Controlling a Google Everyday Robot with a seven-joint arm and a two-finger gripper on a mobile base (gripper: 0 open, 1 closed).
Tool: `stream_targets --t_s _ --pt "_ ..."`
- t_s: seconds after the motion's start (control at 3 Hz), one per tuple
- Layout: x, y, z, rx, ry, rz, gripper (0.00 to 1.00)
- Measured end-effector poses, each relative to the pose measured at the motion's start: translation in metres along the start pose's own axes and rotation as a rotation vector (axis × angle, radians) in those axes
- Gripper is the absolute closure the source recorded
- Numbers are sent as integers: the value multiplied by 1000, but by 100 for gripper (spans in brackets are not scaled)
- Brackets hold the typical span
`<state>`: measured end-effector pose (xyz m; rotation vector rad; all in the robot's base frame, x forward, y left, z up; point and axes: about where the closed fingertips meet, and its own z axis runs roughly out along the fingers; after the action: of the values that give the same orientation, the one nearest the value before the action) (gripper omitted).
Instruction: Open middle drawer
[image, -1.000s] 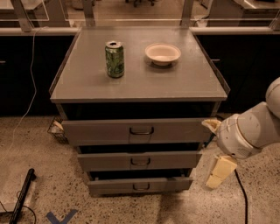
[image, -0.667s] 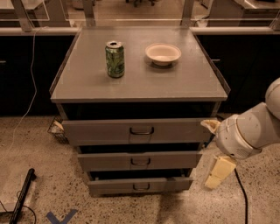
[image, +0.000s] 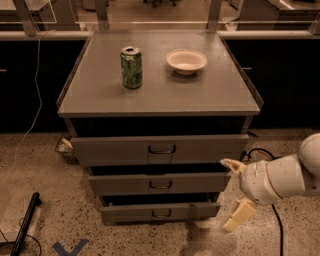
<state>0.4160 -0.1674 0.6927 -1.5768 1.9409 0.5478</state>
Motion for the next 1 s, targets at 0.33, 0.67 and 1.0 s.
stream_targets --t_s 0.33,0.67,1.0 --pt "37 8 30 -14 -75 44 0" --pt "67 6 55 -7 -67 74 0" --pt "94 -12 87 43 13 98 0"
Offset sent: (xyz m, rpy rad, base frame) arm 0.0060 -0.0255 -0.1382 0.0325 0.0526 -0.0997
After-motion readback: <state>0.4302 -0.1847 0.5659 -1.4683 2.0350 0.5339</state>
